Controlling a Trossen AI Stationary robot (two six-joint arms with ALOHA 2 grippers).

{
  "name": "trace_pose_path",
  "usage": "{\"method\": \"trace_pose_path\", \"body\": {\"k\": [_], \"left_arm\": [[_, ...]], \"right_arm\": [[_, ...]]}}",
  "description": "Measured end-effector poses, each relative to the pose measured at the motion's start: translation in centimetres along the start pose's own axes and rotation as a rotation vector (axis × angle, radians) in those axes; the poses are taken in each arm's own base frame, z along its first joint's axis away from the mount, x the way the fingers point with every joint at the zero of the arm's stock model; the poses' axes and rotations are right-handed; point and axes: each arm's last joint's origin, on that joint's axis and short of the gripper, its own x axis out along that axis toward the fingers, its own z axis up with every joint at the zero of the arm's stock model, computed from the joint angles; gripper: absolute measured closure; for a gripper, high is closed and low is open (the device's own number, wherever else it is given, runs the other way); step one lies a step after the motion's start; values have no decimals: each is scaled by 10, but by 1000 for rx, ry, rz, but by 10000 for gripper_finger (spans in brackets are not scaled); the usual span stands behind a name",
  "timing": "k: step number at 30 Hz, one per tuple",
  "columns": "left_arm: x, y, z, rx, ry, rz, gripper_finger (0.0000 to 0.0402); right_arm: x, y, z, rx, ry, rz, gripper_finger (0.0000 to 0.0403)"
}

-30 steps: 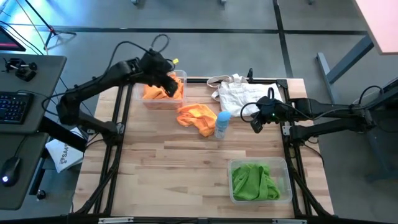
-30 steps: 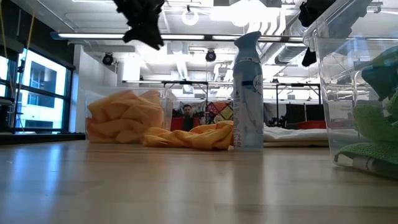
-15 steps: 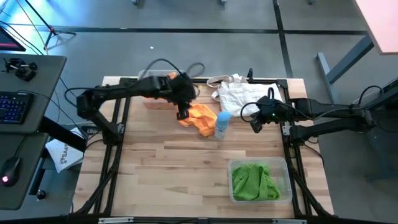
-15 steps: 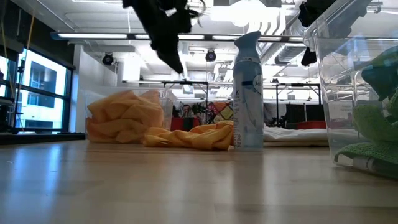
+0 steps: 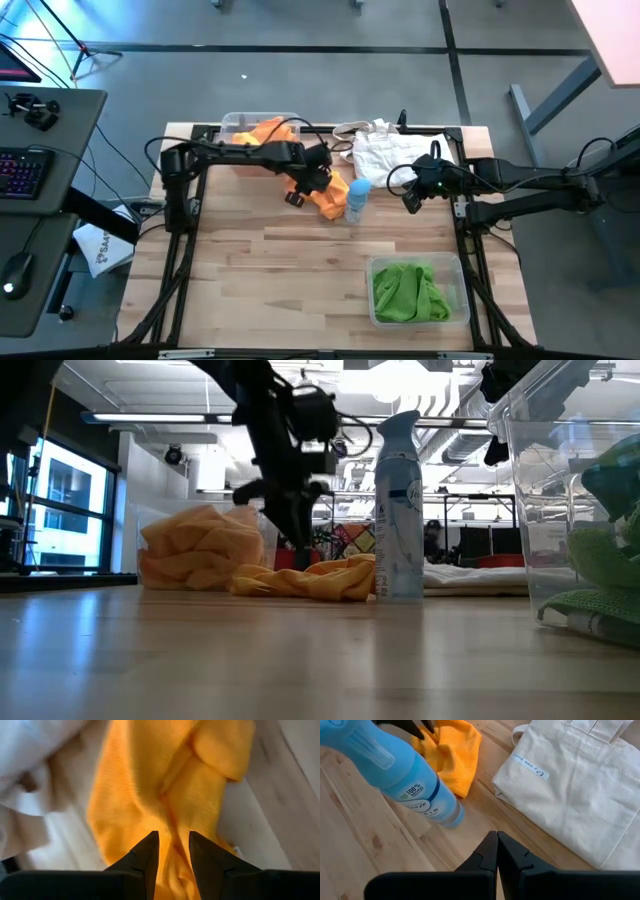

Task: Sort microfiber towel by color & place in baskets
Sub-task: Put the yellow microfiber towel into the top transparent bin

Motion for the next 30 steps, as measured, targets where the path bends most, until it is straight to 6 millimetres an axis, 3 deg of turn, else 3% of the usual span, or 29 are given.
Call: {"method": "trace_pose_path", "body": {"k": [8, 14, 20, 24, 30], "left_arm": [[41, -3, -4, -26, 36, -89, 305], [53, 0, -2, -108, 45, -43, 314], [53, -1, -2, -111, 47, -44, 392], [48, -1, -2, -141, 41, -46, 397], [5, 6, 4, -234, -29, -6, 401]], "right_arm": [[0, 0, 0, 0, -8, -12, 403], [0, 0, 0, 0, -9, -12, 403], [0, 0, 0, 0, -9, -13, 403], [0, 0, 0, 0, -9, -14, 403], [0, 0, 0, -1, -10, -15, 403]]}}
